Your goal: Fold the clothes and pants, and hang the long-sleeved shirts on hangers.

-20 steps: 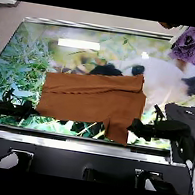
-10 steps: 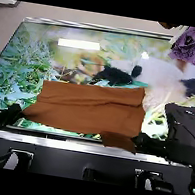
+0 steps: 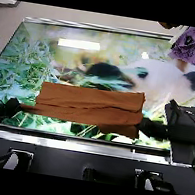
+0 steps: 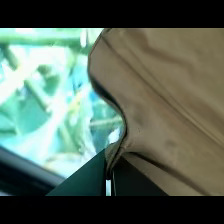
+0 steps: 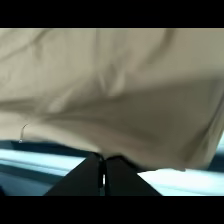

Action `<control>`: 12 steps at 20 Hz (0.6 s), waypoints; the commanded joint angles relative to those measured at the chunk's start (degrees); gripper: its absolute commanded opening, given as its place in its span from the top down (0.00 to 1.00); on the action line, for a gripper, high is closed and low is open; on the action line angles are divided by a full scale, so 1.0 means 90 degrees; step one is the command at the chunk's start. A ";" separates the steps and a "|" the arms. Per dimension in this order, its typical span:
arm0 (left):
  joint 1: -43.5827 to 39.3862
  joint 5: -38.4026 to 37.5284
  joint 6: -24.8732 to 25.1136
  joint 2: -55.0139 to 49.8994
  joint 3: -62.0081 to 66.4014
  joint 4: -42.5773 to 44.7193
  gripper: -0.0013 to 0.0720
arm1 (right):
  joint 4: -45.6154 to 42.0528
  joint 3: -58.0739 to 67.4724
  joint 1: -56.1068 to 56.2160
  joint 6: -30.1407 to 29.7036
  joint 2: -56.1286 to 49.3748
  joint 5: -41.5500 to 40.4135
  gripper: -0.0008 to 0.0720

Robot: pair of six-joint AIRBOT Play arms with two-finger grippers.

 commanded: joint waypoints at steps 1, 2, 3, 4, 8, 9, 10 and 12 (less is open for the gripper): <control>-0.0442 0.1256 0.0189 -0.0738 0.0010 -0.0027 0.97 | 0.0075 0.0886 0.0005 -0.0712 -0.1676 0.0505 0.96; -0.0585 0.1571 0.0189 -0.1020 0.0027 -0.0029 0.97 | 0.0075 0.1185 0.0005 -0.0758 -0.2091 0.0617 0.96; -0.0714 0.1817 0.0192 -0.1302 0.0087 -0.0027 0.97 | 0.0073 0.1474 0.0007 -0.0845 -0.2455 0.0658 0.96; -0.0845 0.2045 0.0277 -0.1620 0.0202 -0.0034 0.97 | 0.0066 0.1787 0.0007 -0.0930 -0.2827 0.0668 0.96; -0.1265 0.2307 0.0770 -0.2946 0.1037 -0.0032 0.97 | 0.0063 0.2815 0.0007 -0.1139 -0.4070 0.0784 0.96; -0.1350 0.2346 0.0867 -0.3262 0.1302 -0.0029 0.97 | 0.0066 0.3041 0.0007 -0.1146 -0.4330 0.0828 0.96; -0.1406 0.2353 0.0867 -0.3548 0.1579 0.0019 0.97 | 0.0063 0.3247 0.0007 -0.1180 -0.4566 0.0855 0.96; -0.1443 0.2351 0.0865 -0.4005 0.2069 0.0061 0.97 | 0.0066 0.3529 0.0007 -0.1185 -0.4942 0.0962 0.96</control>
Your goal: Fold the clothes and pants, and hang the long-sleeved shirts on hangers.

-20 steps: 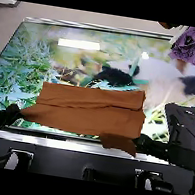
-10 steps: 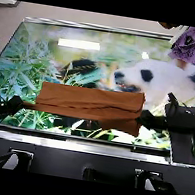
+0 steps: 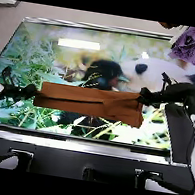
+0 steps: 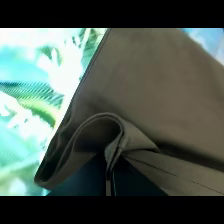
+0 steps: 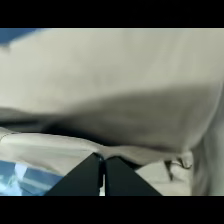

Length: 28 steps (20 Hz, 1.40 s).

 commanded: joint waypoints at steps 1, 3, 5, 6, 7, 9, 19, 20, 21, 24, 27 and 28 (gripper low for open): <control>-0.0168 0.0153 0.0146 -0.0942 0.0882 0.0078 0.97 | -0.0007 0.0614 0.0007 -0.0126 -0.0801 0.0197 0.96; -0.0219 0.0148 0.0287 -0.1328 0.1294 0.0075 0.97 | 0.0000 0.0719 0.0007 -0.0121 -0.1059 0.0350 0.96; -0.0306 0.0148 0.0282 -0.1673 0.1557 0.0056 0.97 | -0.0002 0.0726 0.0015 -0.0124 -0.1256 0.0510 0.96; -0.0369 0.0148 0.0282 -0.1829 0.1625 0.0056 0.97 | 0.0000 0.0726 0.0022 -0.0124 -0.1338 0.0580 0.96; -0.0408 0.0151 0.0279 -0.1957 0.1642 0.0053 0.97 | -0.0007 0.0726 0.0058 -0.0138 -0.1413 0.0663 0.95; -0.0459 0.0146 0.0277 -0.2144 0.1642 0.0046 0.97 | -0.0010 0.0724 0.0155 -0.0192 -0.1532 0.0826 0.95; -0.0061 -0.1146 0.0277 -0.1632 0.2550 0.0104 0.13 | 0.0177 0.1836 -0.1651 -0.0600 -0.1460 -0.1443 0.15; -0.0024 -0.1202 0.0277 -0.1542 0.2550 0.0107 0.13 | 0.0410 0.1644 -0.1882 -0.0860 -0.1481 -0.1472 0.15; -0.0002 -0.1219 0.0277 -0.1486 0.2550 0.0104 0.13 | 0.0595 0.1426 -0.2035 -0.1064 -0.1515 -0.1506 0.15; -0.0007 -0.1219 0.0209 -0.1435 0.2550 0.0100 0.13 | 0.0918 0.0743 -0.2125 -0.1406 -0.1666 -0.1486 0.07; -0.0007 -0.1214 0.0112 -0.1438 0.2550 0.0102 0.13 | 0.1326 0.0265 -0.2123 -0.1693 -0.1945 -0.1474 0.06; -0.0007 -0.1214 0.0109 -0.1438 0.2550 0.0102 0.13 | 0.1445 0.0185 -0.2120 -0.1773 -0.2021 -0.1447 0.06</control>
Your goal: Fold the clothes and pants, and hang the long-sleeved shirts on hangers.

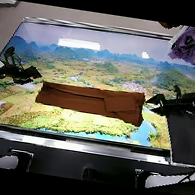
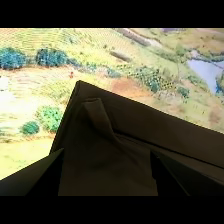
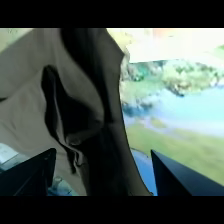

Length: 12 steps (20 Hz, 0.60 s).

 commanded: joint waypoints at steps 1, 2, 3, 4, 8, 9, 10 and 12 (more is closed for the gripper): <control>0.0015 -0.0056 -0.0056 0.0027 0.0015 0.0002 0.13 | 0.0549 -0.0442 -0.0039 -0.0437 -0.0262 0.0024 0.06; 0.0015 -0.0056 -0.0056 0.0027 0.0015 0.0000 0.13 | 0.0629 -0.0512 0.0041 -0.0474 -0.0282 0.0121 0.06; 0.0015 -0.0058 -0.0056 0.0027 0.0015 0.0002 0.13 | 0.0668 -0.0529 0.0168 -0.0493 -0.0318 0.0168 0.06; 0.0015 -0.0058 -0.0056 0.0027 0.0015 0.0002 0.13 | 0.0702 -0.0529 0.0311 -0.0495 -0.0342 0.0214 0.06; 0.0015 -0.0058 -0.0058 0.0029 0.0015 -0.0010 0.13 | 0.0704 -0.0529 0.0962 -0.0495 -0.0357 0.0651 0.11; 0.0015 -0.0058 -0.0061 0.0027 0.0015 -0.0061 0.13 | 0.0699 -0.0529 0.1110 -0.0498 -0.0355 0.0789 0.22; 0.0010 -0.0058 -0.0061 0.0029 0.0015 -0.0153 0.13 | 0.0697 -0.0527 0.1209 -0.0493 -0.0355 0.0916 0.44; -0.0068 -0.0051 -0.0053 0.0027 0.0015 -0.0469 0.13 | 0.0690 -0.0425 0.1282 -0.0483 -0.0277 0.0979 0.95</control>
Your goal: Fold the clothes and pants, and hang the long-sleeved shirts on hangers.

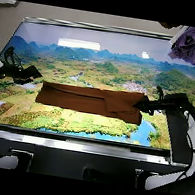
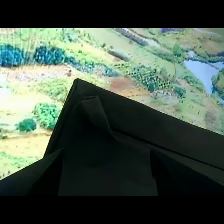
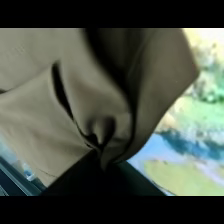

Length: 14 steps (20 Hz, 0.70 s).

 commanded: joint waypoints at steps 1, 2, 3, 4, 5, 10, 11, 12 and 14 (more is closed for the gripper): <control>-0.0138 0.0017 0.0005 0.0002 0.0005 -0.0500 0.16 | 0.0027 0.0129 0.0202 0.0134 0.0202 0.0274 0.95; -0.0257 0.0027 0.0002 -0.0002 0.0005 -0.0702 0.32 | -0.0199 0.0219 0.0204 0.0447 0.0413 0.0340 0.96; -0.0432 0.0032 0.0010 -0.0027 0.0005 -0.0950 0.73 | -0.0525 0.0350 0.0206 0.0831 0.0627 0.0306 0.96; -0.0636 0.0046 0.0083 -0.0073 0.0005 -0.1217 0.96 | -0.0821 0.0522 0.0206 0.1251 0.0848 0.0151 0.96; -0.0899 0.0126 0.0180 -0.0146 0.0007 -0.1520 0.96 | -0.1076 0.0707 0.0206 0.1576 0.1039 -0.0058 0.96; -0.2705 0.0950 0.0168 -0.0891 0.0194 -0.3002 0.97 | -0.2210 0.1683 0.0206 0.2664 0.1807 -0.1049 0.96; -0.3087 0.1083 0.0168 -0.1095 0.0367 -0.3157 0.97 | -0.2353 0.1860 0.0206 0.2837 0.1911 -0.1185 0.96; -0.3446 0.1209 0.0168 -0.1321 0.0588 -0.3305 0.97 | -0.2467 0.2045 0.0206 0.2999 0.2001 -0.1333 0.96; -0.4116 0.1423 0.0085 -0.1855 0.1173 -0.3580 0.97 | -0.2635 0.2351 0.0206 0.3254 0.2159 -0.1586 0.96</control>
